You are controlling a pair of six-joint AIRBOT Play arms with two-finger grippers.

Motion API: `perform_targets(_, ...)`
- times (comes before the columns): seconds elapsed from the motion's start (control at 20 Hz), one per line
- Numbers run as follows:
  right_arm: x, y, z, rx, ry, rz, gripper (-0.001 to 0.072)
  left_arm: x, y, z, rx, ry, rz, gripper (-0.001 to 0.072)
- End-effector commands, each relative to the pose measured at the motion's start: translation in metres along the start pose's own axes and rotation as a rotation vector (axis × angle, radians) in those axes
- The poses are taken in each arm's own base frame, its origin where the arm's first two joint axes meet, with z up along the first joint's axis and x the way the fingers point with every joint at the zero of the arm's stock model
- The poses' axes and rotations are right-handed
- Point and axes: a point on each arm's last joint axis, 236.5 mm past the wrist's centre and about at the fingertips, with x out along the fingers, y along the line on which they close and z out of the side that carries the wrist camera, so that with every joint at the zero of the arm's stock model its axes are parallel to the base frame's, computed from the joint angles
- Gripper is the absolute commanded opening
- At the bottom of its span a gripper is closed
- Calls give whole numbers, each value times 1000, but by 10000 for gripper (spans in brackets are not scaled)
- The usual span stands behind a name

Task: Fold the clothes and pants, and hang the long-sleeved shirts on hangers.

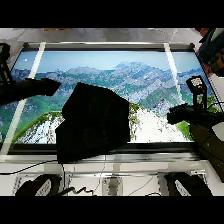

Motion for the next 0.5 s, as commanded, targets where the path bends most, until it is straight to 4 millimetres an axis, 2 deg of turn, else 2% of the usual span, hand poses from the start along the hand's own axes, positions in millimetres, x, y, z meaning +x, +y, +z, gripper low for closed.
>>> perform_targets(0.0, 0, 0, 0, 0, 0, 1, 34, 0, 0, 0, 1, -1, 1, 694)
perform_targets(0.45, 0, 0, 1, 0, -7, 0, 34, 0, 0, 0, 1, -1, 1, 694)
